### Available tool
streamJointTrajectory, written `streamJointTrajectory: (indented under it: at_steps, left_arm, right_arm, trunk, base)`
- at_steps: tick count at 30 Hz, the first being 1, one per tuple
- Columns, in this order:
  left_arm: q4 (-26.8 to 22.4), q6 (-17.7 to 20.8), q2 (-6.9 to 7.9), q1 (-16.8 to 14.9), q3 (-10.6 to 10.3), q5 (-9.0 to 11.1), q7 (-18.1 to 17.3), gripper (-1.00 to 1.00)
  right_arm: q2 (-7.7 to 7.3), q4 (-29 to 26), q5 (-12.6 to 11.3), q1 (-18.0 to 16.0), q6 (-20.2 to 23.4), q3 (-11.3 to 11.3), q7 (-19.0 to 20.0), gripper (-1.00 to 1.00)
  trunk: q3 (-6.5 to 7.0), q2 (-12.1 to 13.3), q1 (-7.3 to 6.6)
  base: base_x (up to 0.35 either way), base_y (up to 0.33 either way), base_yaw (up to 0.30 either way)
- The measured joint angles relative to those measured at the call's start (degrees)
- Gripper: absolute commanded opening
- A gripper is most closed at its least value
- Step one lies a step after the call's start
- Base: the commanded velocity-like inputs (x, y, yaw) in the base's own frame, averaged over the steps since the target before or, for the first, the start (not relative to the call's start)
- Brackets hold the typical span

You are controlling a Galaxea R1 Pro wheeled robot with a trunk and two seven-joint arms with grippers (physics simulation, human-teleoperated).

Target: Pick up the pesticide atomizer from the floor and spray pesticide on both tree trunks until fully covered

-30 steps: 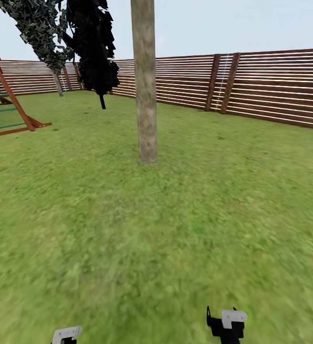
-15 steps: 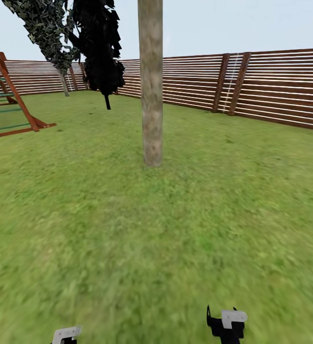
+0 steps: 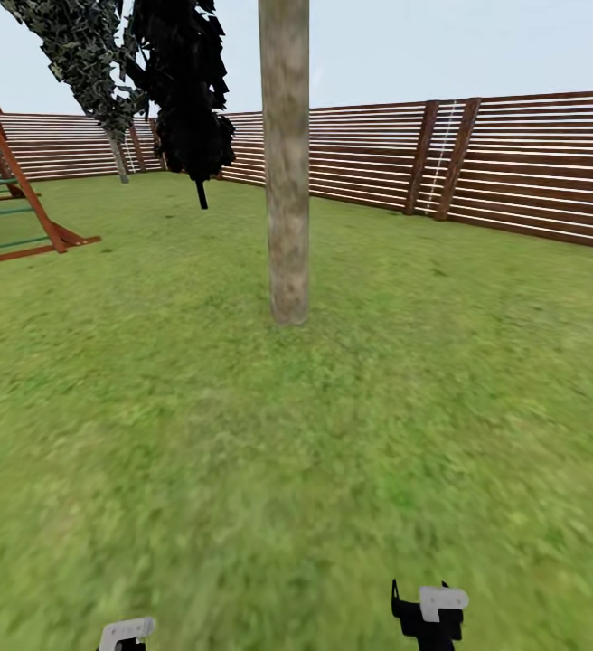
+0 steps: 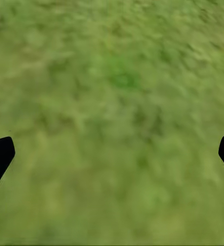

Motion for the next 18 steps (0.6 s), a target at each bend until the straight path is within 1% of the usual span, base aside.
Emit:
streamJointTrajectory:
  at_steps: [11, 15, 18]
  left_arm:
    - [0.0, 0.0, 0.0, 0.0, -0.1, 0.0, 0.0, -1.0]
    - [0.0, 0.0, 0.0, 0.0, 0.0, 0.0, 0.0, -1.0]
    - [0.0, 0.0, 0.0, 0.0, 0.0, 0.0, 0.0, -1.0]
  right_arm:
    - [-0.09, 0.1, 0.1, 0.0, 0.0, 0.0, 0.0, 1.0]
    - [-0.49, 0.2, 0.0, 0.0, 0.0, 0.0, 0.0, 1.0]
    - [-0.52, 0.2, 0.1, 0.0, 0.0, 0.0, 0.0, 1.0]
  trunk:
    - [0.0, 0.0, 0.0]
    - [0.0, 0.0, 0.0]
    - [0.0, 0.0, 0.0]
  base:
    - [0.338, 0.0, 0.0]
    - [0.338, 0.0, 0.0]
    - [0.338, 0.0, 0.0]
